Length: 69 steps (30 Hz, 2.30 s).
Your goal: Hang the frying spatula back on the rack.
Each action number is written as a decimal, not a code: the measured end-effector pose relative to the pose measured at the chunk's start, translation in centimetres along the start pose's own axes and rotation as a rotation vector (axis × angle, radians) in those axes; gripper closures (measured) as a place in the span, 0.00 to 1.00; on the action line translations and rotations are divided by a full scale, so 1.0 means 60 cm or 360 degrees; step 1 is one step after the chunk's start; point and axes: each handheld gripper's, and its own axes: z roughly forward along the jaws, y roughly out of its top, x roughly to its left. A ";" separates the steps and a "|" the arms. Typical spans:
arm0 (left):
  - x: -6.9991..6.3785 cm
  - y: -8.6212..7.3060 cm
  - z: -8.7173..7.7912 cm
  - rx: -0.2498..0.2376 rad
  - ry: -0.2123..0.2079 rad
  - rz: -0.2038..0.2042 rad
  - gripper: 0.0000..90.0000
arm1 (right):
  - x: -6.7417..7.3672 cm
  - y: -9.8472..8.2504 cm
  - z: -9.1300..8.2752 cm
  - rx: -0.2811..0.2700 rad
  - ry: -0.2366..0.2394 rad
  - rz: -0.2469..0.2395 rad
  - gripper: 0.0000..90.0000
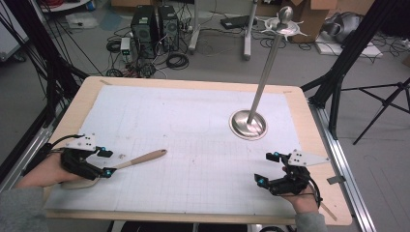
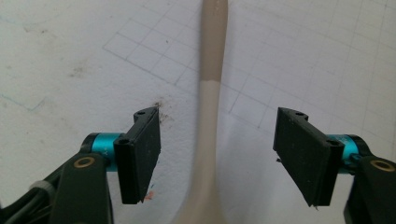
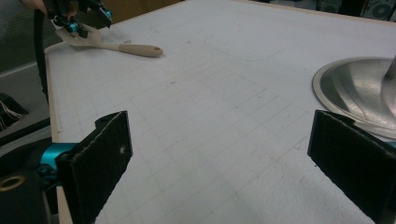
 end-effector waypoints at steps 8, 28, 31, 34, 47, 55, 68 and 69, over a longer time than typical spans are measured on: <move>-0.001 -0.001 0.006 0.0060 0.0015 0.0010 0.43 | 0.001 0.000 0.000 0.0004 0.0004 -0.0001 0.06; -0.004 0.000 0.020 0.0205 0.0052 -0.0004 0.62 | 0.001 0.000 0.000 0.0009 0.0015 0.0001 0.06; -0.003 0.001 0.024 0.0250 0.0060 0.0002 0.63 | 0.001 0.000 0.000 0.0010 0.0015 -0.0003 0.06; -0.003 0.002 0.027 0.0289 0.0061 0.0018 0.65 | 0.001 0.000 0.000 0.0010 0.0015 -0.0004 0.06; -0.006 -0.001 0.032 0.0330 0.0084 0.0035 0.75 | 0.002 -0.001 -0.001 0.0010 0.0016 0.0008 0.06; -0.006 0.000 0.032 0.0336 0.0094 0.0028 0.85 | 0.002 -0.001 -0.001 0.0009 0.0016 0.0010 0.06; -0.005 0.000 0.030 0.0312 0.0122 0.0001 0.85 | 0.001 -0.001 -0.003 0.0000 0.0017 0.0010 0.06; -0.005 0.001 0.030 0.0295 0.0122 -0.0016 0.85 | 0.001 -0.001 -0.002 0.0001 0.0015 0.0010 0.06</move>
